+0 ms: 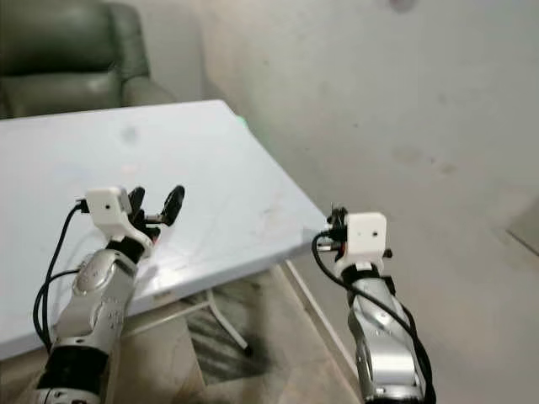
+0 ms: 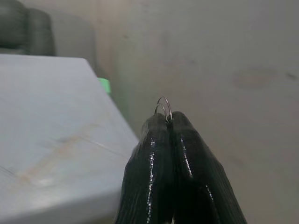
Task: Hang keys on a hook
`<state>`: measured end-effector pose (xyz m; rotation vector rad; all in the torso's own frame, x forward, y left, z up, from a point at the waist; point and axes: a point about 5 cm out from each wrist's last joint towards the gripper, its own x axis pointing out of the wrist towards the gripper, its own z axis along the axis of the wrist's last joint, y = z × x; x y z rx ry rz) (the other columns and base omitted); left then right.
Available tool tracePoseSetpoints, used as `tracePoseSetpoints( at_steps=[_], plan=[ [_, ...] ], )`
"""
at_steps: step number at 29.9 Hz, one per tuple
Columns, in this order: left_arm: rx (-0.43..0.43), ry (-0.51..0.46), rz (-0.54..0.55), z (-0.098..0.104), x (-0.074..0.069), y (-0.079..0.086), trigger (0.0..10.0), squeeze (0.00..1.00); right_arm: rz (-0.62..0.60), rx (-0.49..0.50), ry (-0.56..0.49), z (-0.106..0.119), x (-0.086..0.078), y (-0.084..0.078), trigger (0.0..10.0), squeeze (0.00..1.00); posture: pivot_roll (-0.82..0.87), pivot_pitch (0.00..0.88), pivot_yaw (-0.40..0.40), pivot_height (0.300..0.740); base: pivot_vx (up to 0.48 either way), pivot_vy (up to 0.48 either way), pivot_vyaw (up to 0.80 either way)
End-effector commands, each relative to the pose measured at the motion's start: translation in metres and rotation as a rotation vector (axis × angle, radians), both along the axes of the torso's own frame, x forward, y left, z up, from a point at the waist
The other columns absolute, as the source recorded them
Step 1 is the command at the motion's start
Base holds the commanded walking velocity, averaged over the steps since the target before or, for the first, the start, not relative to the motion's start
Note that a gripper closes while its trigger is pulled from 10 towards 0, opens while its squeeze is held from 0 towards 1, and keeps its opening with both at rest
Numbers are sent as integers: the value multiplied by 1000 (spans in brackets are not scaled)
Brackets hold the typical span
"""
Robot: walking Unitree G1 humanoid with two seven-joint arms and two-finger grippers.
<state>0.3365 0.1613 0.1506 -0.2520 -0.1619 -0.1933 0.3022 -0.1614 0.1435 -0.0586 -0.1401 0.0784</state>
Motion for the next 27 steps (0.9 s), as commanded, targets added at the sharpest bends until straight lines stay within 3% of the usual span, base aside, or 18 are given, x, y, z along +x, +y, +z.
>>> tracePoseSetpoints(
  at_steps=[1,19,23,24,27],
  plan=[
    [-9,10,-13,-1,1,-6,10000,0,-17,-3,-10,4,0,-6,10000,0,-11,0,-44,740,0,0,-756],
    [13,7,-32,-1,3,-13,10000,0,-20,-15,-16,7,1,-7,10000,0,-22,0,-50,740,0,0,-750],
    [13,11,-25,-2,3,-13,10000,0,-22,-16,-15,7,0,-7,10000,0,-23,0,-51,740,0,-480,-748],
    [-39,9,-31,-2,2,-14,10000,0,-22,-17,-14,7,0,-7,10000,0,-24,0,-51,740,0,-259,-750],
    [-48,10,-26,-1,2,-13,10000,0,-21,-17,-13,7,0,-7,10000,0,-24,0,-51,740,0,-172,-748]
  ],
)
